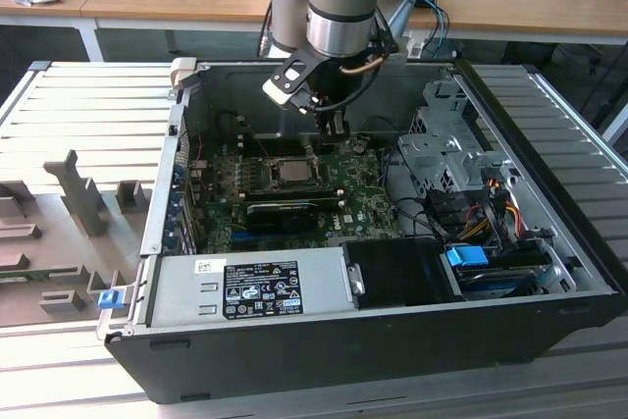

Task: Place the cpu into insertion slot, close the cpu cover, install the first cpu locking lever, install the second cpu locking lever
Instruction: 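Close the cpu cover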

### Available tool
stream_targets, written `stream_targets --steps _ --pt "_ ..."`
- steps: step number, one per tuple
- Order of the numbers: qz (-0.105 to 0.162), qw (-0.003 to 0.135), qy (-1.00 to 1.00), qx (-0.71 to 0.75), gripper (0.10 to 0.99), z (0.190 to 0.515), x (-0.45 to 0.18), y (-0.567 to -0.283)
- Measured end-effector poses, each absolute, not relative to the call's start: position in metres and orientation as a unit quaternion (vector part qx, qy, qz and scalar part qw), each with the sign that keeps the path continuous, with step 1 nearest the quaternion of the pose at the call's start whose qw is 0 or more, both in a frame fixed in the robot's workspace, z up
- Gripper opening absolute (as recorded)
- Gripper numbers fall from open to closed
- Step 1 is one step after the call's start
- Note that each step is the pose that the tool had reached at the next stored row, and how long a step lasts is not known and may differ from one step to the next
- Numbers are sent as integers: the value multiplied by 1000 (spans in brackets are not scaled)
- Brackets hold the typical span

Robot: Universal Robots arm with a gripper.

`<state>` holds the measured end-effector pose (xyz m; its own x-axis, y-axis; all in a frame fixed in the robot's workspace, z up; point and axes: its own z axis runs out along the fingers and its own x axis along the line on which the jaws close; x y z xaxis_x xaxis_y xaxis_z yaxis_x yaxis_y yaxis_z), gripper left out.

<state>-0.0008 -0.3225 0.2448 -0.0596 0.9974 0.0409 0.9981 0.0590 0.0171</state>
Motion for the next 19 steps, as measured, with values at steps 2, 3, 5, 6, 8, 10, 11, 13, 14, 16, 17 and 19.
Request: stream_targets --steps 2,3,5,6,8,10,11,13,14,16,17,19 --pt "-20 9 -728 -686 106 244 -6 -322" --pt "-20 9 -728 -686 106 242 -9 -322" --pt "-20 9 -728 -686 106 238 -11 -322" --pt "-20 9 -728 -686 106 236 -13 -322" --pt "-20 9 -728 -686 106 234 -19 -322" --pt "-20 9 -728 -686 106 233 -23 -322" --pt "-20 9 -728 -686 106 232 -28 -322" --pt "-20 9 -728 -685 106 230 -34 -322" --pt "-20 9 -728 -685 106 229 -35 -322" --pt "-20 9 -728 -685 106 228 -38 -322" --pt "-20 9 -728 -685 106 228 -39 -322" --pt "-20 9 -728 -685 106 228 -42 -322"
